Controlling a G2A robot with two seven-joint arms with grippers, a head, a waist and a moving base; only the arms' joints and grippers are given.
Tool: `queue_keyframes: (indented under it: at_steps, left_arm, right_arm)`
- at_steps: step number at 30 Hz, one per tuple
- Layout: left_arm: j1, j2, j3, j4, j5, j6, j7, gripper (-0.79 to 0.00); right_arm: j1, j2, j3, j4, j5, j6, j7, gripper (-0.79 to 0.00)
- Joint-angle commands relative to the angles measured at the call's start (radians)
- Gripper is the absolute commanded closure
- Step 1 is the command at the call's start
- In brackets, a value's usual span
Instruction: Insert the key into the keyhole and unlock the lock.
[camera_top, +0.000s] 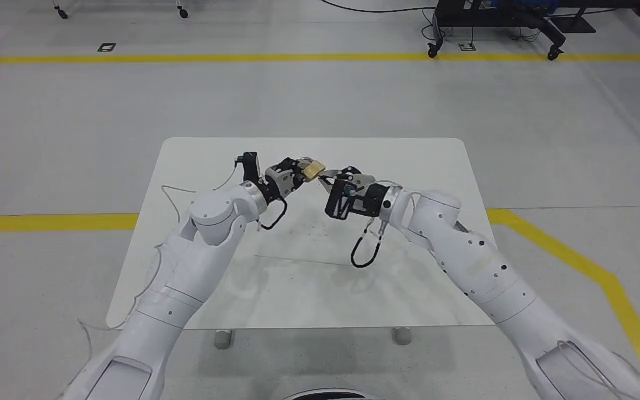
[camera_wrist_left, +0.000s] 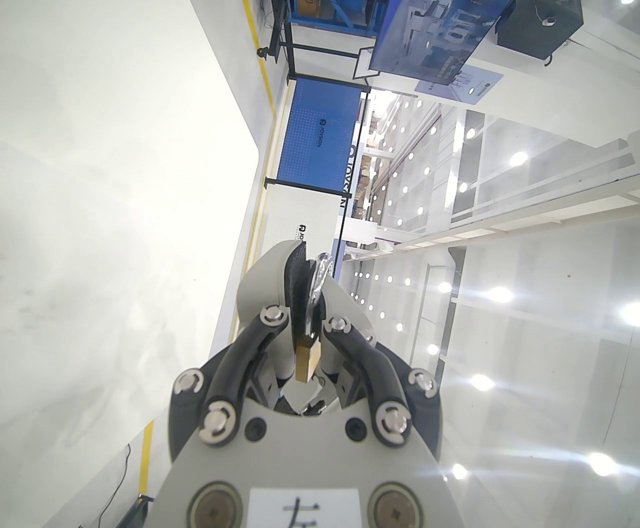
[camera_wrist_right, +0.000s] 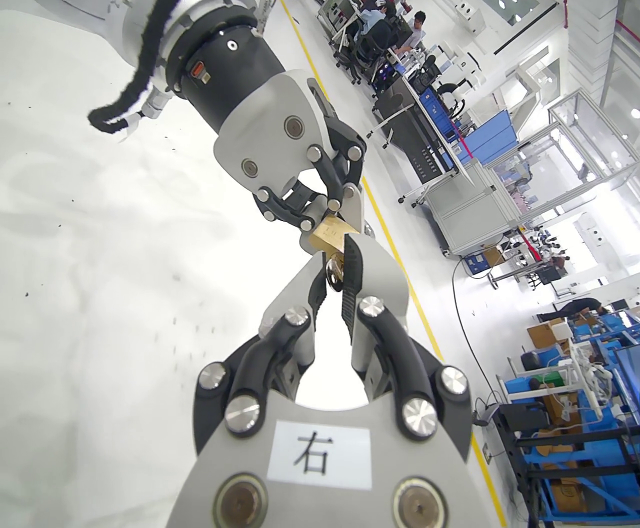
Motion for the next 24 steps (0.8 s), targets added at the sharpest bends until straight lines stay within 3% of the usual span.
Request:
queue_keyframes:
  at_steps: [1, 8, 24]
  left_arm:
    - [0.005, 0.0, -0.004, -0.002, 0.002, -0.002, -0.001, 0.0]
    - [0.014, 0.002, -0.012, 0.014, 0.039, -0.034, -0.038, 0.0]
    - [0.01, 0.005, -0.042, 0.03, 0.087, -0.082, -0.079, 0.0]
  right_arm:
    - [0.003, -0.004, 0.001, 0.014, 0.027, -0.004, -0.006, 0.0]
    - [0.017, -0.014, 0.015, 0.079, 0.147, -0.068, -0.042, 0.0]
    - [0.02, -0.016, 0.067, 0.127, 0.259, -0.169, -0.097, 0.0]
